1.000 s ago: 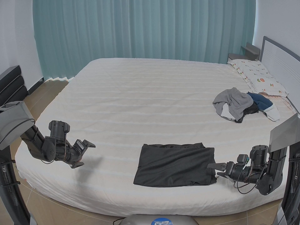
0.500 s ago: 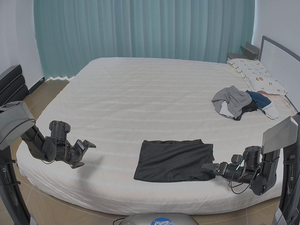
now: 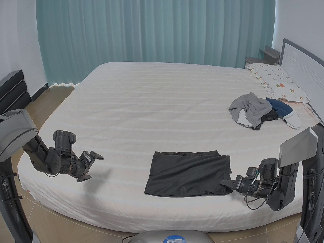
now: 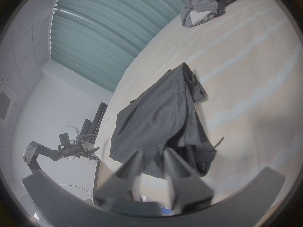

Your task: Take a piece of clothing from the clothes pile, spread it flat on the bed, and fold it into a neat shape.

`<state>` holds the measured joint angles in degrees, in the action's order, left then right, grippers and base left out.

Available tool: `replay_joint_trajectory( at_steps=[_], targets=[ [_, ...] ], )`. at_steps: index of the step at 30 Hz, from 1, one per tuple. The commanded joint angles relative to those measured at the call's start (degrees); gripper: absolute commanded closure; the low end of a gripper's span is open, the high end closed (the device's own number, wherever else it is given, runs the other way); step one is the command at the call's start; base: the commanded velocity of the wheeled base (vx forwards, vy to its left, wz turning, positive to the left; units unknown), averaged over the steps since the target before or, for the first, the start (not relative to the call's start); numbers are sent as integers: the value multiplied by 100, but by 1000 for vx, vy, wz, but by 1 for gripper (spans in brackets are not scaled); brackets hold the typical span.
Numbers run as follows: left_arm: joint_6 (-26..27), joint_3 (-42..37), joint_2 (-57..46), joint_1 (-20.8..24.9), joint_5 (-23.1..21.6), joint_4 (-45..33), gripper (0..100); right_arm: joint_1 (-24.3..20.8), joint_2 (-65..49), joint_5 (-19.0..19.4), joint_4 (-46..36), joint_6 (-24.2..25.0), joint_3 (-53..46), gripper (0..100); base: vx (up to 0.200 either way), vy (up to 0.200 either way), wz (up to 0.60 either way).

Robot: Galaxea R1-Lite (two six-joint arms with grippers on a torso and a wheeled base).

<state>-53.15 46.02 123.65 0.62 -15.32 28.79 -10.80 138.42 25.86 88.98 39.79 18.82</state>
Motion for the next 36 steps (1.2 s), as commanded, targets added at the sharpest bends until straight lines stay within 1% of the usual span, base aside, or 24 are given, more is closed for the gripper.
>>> replay_joint_trajectory(
  at_steps=[1,7,15,18,25,30,36],
  targets=[
    [-2,4,1,-1,-6,3,0,43,-79,-2,14,-6,-133,100,0,0,0],
    [-2,4,1,-1,-6,3,0,105,-325,-2,14,-33,-432,100,0,0,0],
    [-2,12,1,-1,-6,3,0,377,-325,7,14,-569,-634,100,0,0,0],
    [-2,12,1,-1,-6,3,0,377,-316,7,14,-604,-661,100,0,0,0],
    [-2,12,1,-1,-6,3,0,509,-325,7,14,-929,-775,100,0,0,0],
    [-2,12,1,-1,-6,3,0,544,-307,7,5,-1000,-810,100,0,0,0],
    [-11,12,1,-1,-6,3,0,588,-158,7,-21,-1272,-819,100,0,0,0]
  ],
)
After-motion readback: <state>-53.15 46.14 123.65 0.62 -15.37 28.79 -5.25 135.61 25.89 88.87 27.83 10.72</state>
